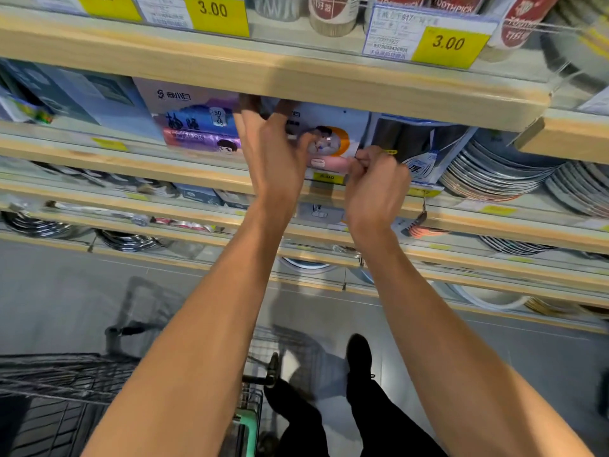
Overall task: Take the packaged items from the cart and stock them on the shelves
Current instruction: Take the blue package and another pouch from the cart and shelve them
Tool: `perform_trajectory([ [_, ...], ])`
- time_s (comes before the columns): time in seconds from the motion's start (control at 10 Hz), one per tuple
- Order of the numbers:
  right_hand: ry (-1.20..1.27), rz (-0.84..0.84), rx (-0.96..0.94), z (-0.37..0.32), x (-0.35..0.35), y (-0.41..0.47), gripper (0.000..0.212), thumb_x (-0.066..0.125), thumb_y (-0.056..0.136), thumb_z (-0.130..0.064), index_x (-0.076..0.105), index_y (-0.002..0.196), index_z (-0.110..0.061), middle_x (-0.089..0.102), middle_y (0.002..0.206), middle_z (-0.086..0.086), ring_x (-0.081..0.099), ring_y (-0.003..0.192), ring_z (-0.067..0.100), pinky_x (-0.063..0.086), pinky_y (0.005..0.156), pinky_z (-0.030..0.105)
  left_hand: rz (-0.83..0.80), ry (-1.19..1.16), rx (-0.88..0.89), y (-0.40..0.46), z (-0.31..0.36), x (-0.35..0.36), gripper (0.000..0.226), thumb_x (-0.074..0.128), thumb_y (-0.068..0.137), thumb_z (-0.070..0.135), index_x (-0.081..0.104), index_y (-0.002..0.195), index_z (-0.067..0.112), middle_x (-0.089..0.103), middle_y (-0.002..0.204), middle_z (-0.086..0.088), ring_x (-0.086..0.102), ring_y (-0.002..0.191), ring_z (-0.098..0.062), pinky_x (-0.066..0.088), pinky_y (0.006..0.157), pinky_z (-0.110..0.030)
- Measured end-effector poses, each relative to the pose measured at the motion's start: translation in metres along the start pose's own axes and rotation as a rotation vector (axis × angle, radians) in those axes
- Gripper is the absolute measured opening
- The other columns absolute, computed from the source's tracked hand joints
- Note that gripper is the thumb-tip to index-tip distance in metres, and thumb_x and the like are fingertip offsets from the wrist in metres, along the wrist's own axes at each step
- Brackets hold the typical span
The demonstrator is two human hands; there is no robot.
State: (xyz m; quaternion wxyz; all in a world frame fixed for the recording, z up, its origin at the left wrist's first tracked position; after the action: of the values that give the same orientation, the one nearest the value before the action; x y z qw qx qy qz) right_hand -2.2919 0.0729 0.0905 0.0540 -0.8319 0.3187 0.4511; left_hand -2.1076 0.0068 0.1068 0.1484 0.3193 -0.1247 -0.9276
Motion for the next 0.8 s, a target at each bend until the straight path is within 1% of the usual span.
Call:
perform_trajectory([
  [0.1, -0.117, 0.008, 0.022, -0.001, 0.001, 0.002, 0.015, 0.062, 0.093, -0.022, 0.077, 0.096, -0.022, 0.077, 0.087, 0.009, 0.071, 0.085, 0.032, 0.047, 0.071, 0.033, -0.007, 0.106, 0.068, 0.003, 0.009, 0.002, 0.036, 0.075, 0.074, 0.015, 0.072, 0.109, 0.012, 0.055, 0.118, -0.016, 0.05, 0.112, -0.03, 0.045, 0.084, -0.027],
  [0.2, -0.156, -0.01, 0.049, 0.0, 0.005, 0.002, 0.016, 0.062, 0.093, -0.021, 0.077, 0.098, -0.024, 0.077, 0.091, 0.008, 0.07, 0.09, 0.031, 0.04, 0.071, 0.03, -0.014, 0.206, 0.128, 0.001, 0.014, 0.003, 0.042, 0.076, 0.078, 0.017, 0.069, 0.119, 0.012, 0.056, 0.121, -0.018, 0.05, 0.114, -0.032, 0.044, 0.085, -0.031],
  [0.3, -0.059, 0.023, 0.043, 0.001, 0.003, -0.002, 0.012, 0.068, 0.09, -0.026, 0.076, 0.098, -0.024, 0.078, 0.09, 0.001, 0.072, 0.088, 0.025, 0.051, 0.076, 0.031, -0.03, 0.084, 0.132, -0.004, 0.006, 0.001, 0.052, 0.08, 0.077, 0.012, 0.061, 0.122, 0.029, 0.045, 0.138, -0.013, 0.044, 0.128, -0.026, 0.044, 0.098, -0.022],
  [0.4, 0.2, 0.162, 0.003, -0.002, -0.008, -0.017, 0.016, 0.076, 0.085, -0.026, 0.074, 0.1, -0.02, 0.077, 0.09, -0.004, 0.073, 0.081, 0.017, 0.059, 0.074, 0.038, -0.055, -0.053, 0.157, -0.017, 0.001, -0.01, 0.06, 0.076, 0.082, 0.003, 0.057, 0.13, 0.034, 0.031, 0.149, -0.006, 0.03, 0.136, 0.007, 0.039, 0.101, -0.006],
  [0.5, 0.382, 0.284, -0.084, -0.01, -0.018, -0.03, 0.016, 0.072, 0.086, -0.013, 0.071, 0.102, -0.016, 0.072, 0.096, -0.002, 0.07, 0.08, 0.013, 0.06, 0.071, 0.037, -0.056, 0.001, 0.212, -0.036, -0.007, -0.017, 0.051, 0.066, 0.092, 0.01, 0.053, 0.142, 0.016, 0.032, 0.154, -0.011, 0.032, 0.141, -0.001, 0.038, 0.112, -0.022],
  [0.6, 0.366, 0.31, -0.182, -0.022, -0.02, -0.042, 0.031, 0.064, 0.085, 0.0, 0.073, 0.111, -0.014, 0.065, 0.106, 0.004, 0.065, 0.083, 0.012, 0.056, 0.076, 0.025, -0.113, 0.081, 0.255, -0.043, -0.018, -0.01, 0.051, 0.059, 0.095, 0.013, 0.05, 0.145, 0.019, 0.032, 0.157, -0.013, 0.031, 0.144, -0.032, 0.033, 0.118, -0.04],
  [0.7, 0.288, 0.222, -0.188, -0.028, -0.009, -0.043, 0.047, 0.061, 0.086, 0.003, 0.065, 0.129, -0.016, 0.062, 0.112, 0.005, 0.057, 0.087, 0.005, 0.05, 0.082, 0.016, -0.164, 0.138, 0.295, -0.04, -0.019, -0.007, 0.057, 0.056, 0.093, 0.006, 0.048, 0.146, 0.021, 0.031, 0.158, -0.012, 0.03, 0.145, -0.032, 0.03, 0.118, -0.037],
  [0.8, 0.243, 0.134, -0.168, -0.035, 0.0, -0.035, 0.055, 0.06, 0.087, 0.005, 0.057, 0.138, -0.017, 0.063, 0.114, 0.005, 0.062, 0.091, 0.01, 0.052, 0.084, 0.023, -0.194, 0.149, 0.258, -0.035, -0.008, -0.013, 0.061, 0.056, 0.089, 0.001, 0.049, 0.146, 0.024, 0.034, 0.156, -0.012, 0.031, 0.144, -0.032, 0.031, 0.116, -0.036],
])
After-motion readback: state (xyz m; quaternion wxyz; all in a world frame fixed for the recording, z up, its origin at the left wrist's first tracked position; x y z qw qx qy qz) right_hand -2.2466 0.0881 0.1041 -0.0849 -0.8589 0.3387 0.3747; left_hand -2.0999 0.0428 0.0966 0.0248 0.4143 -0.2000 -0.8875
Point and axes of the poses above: each hand's wrist, its own y-axis towards the middle knuckle, its own x-axis out of the palm, z = x × y, the point moved 9 cm from there along y, towards the middle knuckle
